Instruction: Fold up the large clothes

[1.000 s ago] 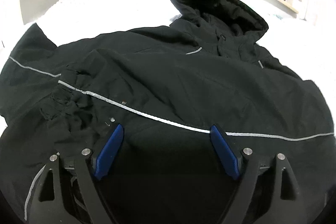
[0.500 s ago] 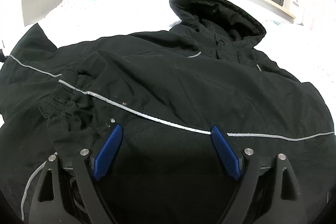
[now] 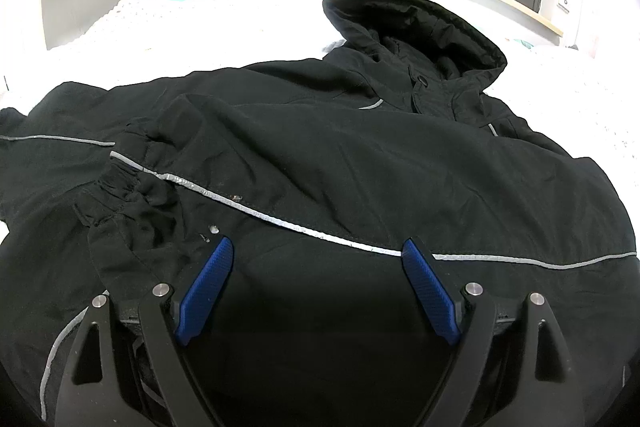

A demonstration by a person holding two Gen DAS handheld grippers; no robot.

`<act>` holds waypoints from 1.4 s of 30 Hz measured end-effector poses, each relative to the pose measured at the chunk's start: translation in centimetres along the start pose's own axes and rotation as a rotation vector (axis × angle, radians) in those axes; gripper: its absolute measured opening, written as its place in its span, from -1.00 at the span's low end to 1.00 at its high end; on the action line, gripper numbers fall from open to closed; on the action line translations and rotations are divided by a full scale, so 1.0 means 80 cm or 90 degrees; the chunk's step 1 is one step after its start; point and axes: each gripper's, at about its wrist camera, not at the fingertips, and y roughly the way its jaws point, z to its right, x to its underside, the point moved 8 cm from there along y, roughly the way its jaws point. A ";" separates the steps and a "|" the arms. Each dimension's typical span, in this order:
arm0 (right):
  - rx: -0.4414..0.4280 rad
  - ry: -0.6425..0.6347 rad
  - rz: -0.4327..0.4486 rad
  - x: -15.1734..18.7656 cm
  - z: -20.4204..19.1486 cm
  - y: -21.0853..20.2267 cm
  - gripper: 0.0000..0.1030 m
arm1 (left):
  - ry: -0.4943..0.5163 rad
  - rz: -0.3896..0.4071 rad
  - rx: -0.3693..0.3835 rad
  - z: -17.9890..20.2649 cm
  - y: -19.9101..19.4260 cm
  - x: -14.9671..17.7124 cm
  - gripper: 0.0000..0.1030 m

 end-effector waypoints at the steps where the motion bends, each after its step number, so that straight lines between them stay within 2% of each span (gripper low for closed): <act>1: 0.000 0.000 0.000 0.000 0.000 0.000 0.72 | 0.002 0.003 0.008 0.000 -0.004 0.003 -0.66; 3: 0.000 -0.001 -0.002 0.000 0.000 -0.001 0.72 | -0.002 0.031 0.062 0.016 -0.031 0.000 -0.66; 7: -0.011 0.003 -0.010 0.000 0.003 -0.004 0.73 | 0.047 0.089 0.115 0.061 -0.103 -0.002 -0.66; 10: -0.020 0.007 -0.015 -0.002 0.005 -0.014 0.73 | 0.109 0.117 0.179 0.128 -0.164 0.002 -0.66; 15: -0.085 0.021 -0.012 -0.011 0.005 -0.065 0.71 | 0.212 0.114 0.284 0.252 -0.233 0.040 -0.66; 17: -0.103 0.029 0.002 -0.019 0.013 -0.098 0.71 | 0.241 0.092 0.329 0.303 -0.246 0.068 -0.67; 20: -0.111 0.026 0.012 -0.029 0.028 -0.137 0.71 | 0.274 0.052 0.356 0.364 -0.246 0.110 -0.67; 24: -0.118 0.023 0.009 -0.030 0.050 -0.167 0.71 | 0.302 -0.048 0.405 0.442 -0.221 0.184 -0.67; 27: -0.113 0.017 -0.006 -0.022 0.059 -0.171 0.71 | 0.324 -0.121 0.426 0.479 -0.193 0.243 -0.67; 30: -0.109 0.010 -0.032 -0.007 0.063 -0.165 0.71 | 0.353 -0.189 0.402 0.499 -0.150 0.297 -0.66; 32: -0.116 0.010 -0.050 0.001 0.065 -0.158 0.71 | 0.364 -0.207 0.392 0.506 -0.136 0.316 -0.65; 34: -0.123 0.014 -0.061 0.006 0.068 -0.153 0.71 | 0.379 -0.202 0.397 0.509 -0.136 0.320 -0.61; 37: -0.149 0.044 -0.078 0.005 0.073 -0.142 0.71 | 0.371 -0.217 0.441 0.506 -0.155 0.309 -0.18; 39: -0.179 0.078 -0.091 0.003 0.073 -0.137 0.71 | 0.336 -0.235 0.500 0.498 -0.173 0.302 0.15; 42: -0.224 0.126 -0.116 0.001 0.067 -0.126 0.71 | 0.304 -0.216 0.551 0.478 -0.206 0.281 0.22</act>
